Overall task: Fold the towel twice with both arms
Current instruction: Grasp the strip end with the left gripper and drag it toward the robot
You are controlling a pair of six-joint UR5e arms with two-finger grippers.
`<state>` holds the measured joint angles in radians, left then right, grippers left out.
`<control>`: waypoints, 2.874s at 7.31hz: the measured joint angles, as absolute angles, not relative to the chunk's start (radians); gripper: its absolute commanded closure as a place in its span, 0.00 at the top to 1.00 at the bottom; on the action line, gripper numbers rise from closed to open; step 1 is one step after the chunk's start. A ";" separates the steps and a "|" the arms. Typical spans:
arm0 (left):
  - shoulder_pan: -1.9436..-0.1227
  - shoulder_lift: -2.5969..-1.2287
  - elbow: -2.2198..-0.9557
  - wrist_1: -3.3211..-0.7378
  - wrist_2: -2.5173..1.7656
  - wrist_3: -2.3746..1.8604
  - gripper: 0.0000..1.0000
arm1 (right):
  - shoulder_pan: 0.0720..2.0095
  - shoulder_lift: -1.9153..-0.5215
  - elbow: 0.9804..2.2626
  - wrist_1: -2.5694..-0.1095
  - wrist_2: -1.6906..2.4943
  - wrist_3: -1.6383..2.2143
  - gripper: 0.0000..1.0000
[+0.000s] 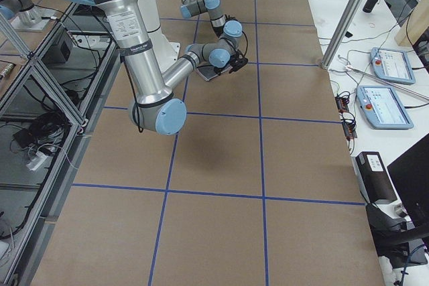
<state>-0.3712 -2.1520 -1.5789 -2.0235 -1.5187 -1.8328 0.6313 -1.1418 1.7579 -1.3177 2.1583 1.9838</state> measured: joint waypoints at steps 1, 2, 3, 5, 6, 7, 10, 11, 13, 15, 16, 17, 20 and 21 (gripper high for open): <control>-0.371 -2.152 -1.579 -2.023 -1.519 -1.828 0.07 | 0.632 -1.142 1.758 -1.318 2.158 1.984 1.00; -0.371 -2.157 -1.575 -2.023 -1.518 -1.826 0.00 | 0.632 -1.142 1.758 -1.318 2.158 1.984 1.00; -0.371 -2.159 -1.575 -2.024 -1.518 -1.826 0.00 | 0.632 -1.143 1.758 -1.318 2.158 1.985 1.00; -0.377 -2.164 -1.577 -2.023 -1.519 -1.824 0.00 | 0.632 -1.143 1.758 -1.318 2.158 1.984 1.00; -0.381 -2.166 -1.577 -2.022 -1.519 -1.824 0.00 | 0.632 -1.143 1.758 -1.318 2.158 1.984 1.00; -0.384 -2.167 -1.577 -2.022 -1.519 -1.824 0.00 | 0.632 -1.143 1.758 -1.318 2.158 1.984 1.00; -0.422 -2.198 -1.556 -2.026 -1.519 -1.794 0.00 | 0.634 -1.144 1.758 -1.317 2.158 1.984 1.00; -0.440 -2.236 -1.517 -2.028 -1.520 -1.788 0.00 | 0.635 -1.145 1.759 -1.317 2.157 1.983 1.00; -0.468 -2.309 -1.414 -2.065 -1.520 -1.785 0.00 | 0.651 -1.146 1.760 -1.316 2.132 1.978 1.00; -0.495 -2.382 -1.296 -2.117 -1.520 -1.777 0.00 | 0.668 -1.149 1.760 -1.316 2.104 1.969 1.00; -0.508 -2.414 -1.245 -2.137 -1.521 -1.769 0.00 | 0.671 -1.149 1.760 -1.316 2.097 1.967 1.00; -0.518 -2.436 -1.203 -2.162 -1.521 -1.765 0.01 | 0.673 -1.149 1.760 -1.316 2.092 1.967 1.00; -0.526 -2.456 -1.156 -2.209 -1.523 -1.745 1.00 | 0.673 -1.148 1.758 -1.315 2.086 1.967 1.00; -0.532 -2.461 -1.164 -2.208 -1.529 -1.716 1.00 | 0.671 -1.146 1.758 -1.315 2.079 1.967 1.00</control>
<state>-0.5322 -2.4608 -1.1644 -2.2083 -1.5291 -1.7163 0.6707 -1.1462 1.7580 -1.3153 2.0794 1.9672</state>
